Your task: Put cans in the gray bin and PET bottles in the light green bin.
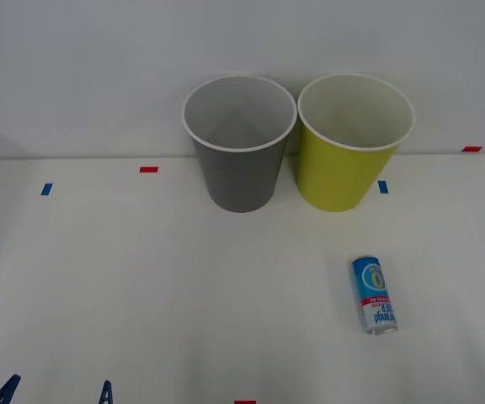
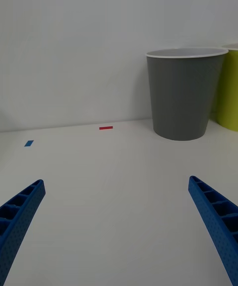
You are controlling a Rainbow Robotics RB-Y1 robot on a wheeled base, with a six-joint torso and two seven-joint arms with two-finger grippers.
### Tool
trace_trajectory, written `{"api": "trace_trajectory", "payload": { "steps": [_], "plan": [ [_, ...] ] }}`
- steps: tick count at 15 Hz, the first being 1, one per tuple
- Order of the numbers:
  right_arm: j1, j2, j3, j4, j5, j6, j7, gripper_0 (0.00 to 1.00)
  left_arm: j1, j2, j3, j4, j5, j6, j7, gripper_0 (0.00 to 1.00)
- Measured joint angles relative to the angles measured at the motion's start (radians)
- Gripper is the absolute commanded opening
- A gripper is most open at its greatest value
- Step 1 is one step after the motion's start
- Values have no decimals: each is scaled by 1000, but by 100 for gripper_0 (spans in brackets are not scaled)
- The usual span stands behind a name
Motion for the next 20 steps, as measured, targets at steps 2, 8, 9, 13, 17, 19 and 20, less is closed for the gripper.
{"api": "trace_trajectory", "payload": {
  "steps": [2,8,9,13,17,19,20],
  "plan": [
    [0,0,0,0,0,0,0,89,0,0,0,0,0,0,0,100],
    [0,0,0,0,0,0,0,89,0,0,0,0,0,0,0,100],
    [0,0,0,0,0,0,0,89,0,0,0,0,0,0,0,100],
    [0,0,0,0,0,0,0,89,0,0,0,0,0,0,0,100],
    [-5,3,2,4,1,3,0,91,0,0,0,0,0,0,0,100],
    [-31,24,13,39,11,19,5,100,0,0,0,0,0,0,0,100],
    [-34,31,15,38,14,24,7,100,0,0,0,0,0,0,0,100]
  ]
}}
